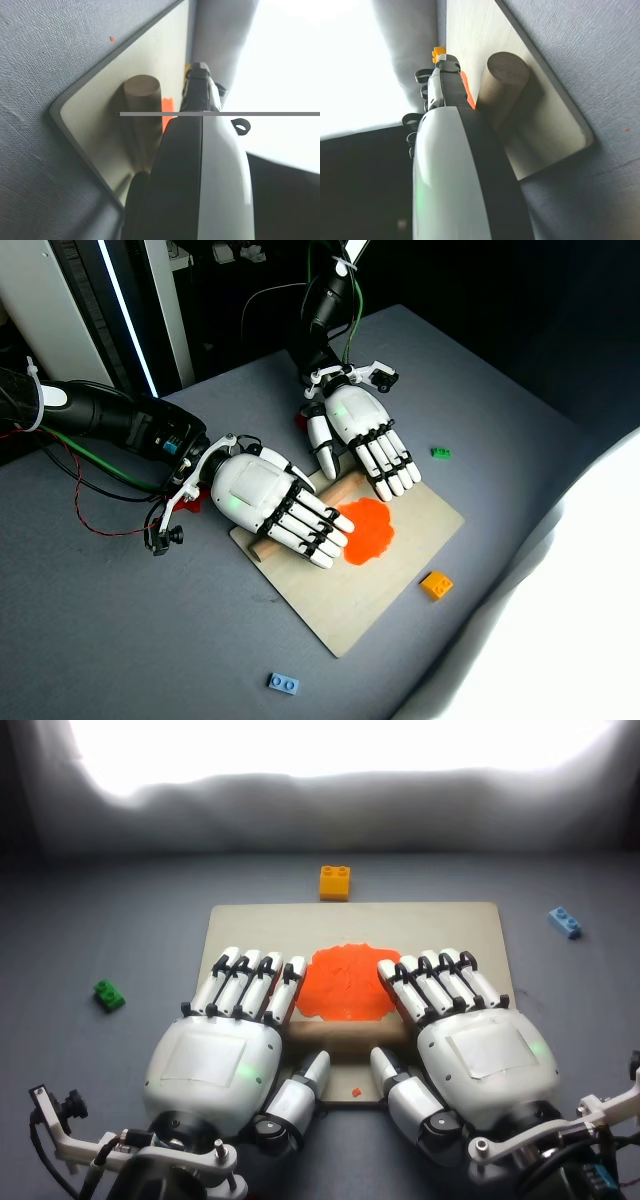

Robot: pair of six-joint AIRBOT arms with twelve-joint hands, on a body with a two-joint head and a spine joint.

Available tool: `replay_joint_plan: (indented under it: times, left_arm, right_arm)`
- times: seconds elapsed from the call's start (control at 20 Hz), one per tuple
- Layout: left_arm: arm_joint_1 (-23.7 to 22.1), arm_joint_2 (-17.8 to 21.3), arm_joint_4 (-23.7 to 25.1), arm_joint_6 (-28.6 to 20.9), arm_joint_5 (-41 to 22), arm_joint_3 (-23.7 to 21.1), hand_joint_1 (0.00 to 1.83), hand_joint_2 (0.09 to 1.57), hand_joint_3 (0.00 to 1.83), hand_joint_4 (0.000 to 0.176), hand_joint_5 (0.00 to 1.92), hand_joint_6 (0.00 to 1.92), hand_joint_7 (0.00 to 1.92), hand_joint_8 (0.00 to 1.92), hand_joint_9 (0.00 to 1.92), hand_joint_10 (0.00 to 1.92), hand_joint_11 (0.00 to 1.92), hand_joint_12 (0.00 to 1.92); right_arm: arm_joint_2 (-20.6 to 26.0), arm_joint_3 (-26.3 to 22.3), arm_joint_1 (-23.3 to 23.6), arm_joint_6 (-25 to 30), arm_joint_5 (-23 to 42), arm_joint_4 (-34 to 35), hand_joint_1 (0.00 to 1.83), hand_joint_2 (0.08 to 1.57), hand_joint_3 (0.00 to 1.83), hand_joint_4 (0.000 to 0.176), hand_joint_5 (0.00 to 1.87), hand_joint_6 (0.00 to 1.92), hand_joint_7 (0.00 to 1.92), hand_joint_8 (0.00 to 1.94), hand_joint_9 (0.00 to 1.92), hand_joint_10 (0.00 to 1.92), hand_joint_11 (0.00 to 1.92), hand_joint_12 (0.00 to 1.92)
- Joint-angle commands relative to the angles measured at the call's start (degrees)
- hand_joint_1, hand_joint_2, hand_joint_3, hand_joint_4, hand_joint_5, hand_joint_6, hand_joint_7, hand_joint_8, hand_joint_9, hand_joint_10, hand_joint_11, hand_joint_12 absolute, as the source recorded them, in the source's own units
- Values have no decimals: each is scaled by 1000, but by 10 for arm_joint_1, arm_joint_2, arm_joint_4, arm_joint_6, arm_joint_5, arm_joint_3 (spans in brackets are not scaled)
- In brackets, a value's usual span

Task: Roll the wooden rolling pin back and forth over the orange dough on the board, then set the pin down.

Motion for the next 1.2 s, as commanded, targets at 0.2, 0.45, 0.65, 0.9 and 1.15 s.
replay_joint_plan:
  times: [0.2,0.45,0.65,0.9,1.15]
  left_arm:
    - [-4,-5,38,-3,-50,9,0,1570,17,0,14,1,14,0,0,0,0,0]
    - [-6,-8,38,-6,-46,15,0,1569,28,0,17,1,26,4,4,1,0,0]
    - [-9,-11,38,-8,-43,21,0,1571,31,0,48,19,46,11,11,4,0,0]
    - [-15,-14,38,-8,-37,30,0,1569,31,0,13,5,17,5,0,0,0,0]
    - [-15,-17,38,-10,-32,36,0,1564,28,0,30,9,32,7,6,2,0,0]
  right_arm:
    - [0,4,6,2,52,-43,0,1571,116,0,85,10,64,8,23,5,0,0]
    - [0,7,8,5,51,-43,0,1571,109,0,79,3,60,1,26,3,1,2]
    - [0,10,9,8,49,-43,0,1571,107,0,61,0,40,0,23,1,0,0]
    - [0,13,10,14,46,-41,0,1571,136,0,68,8,53,9,19,7,16,7]
    - [0,19,11,22,39,-40,0,1571,109,0,54,2,39,2,18,2,9,12]
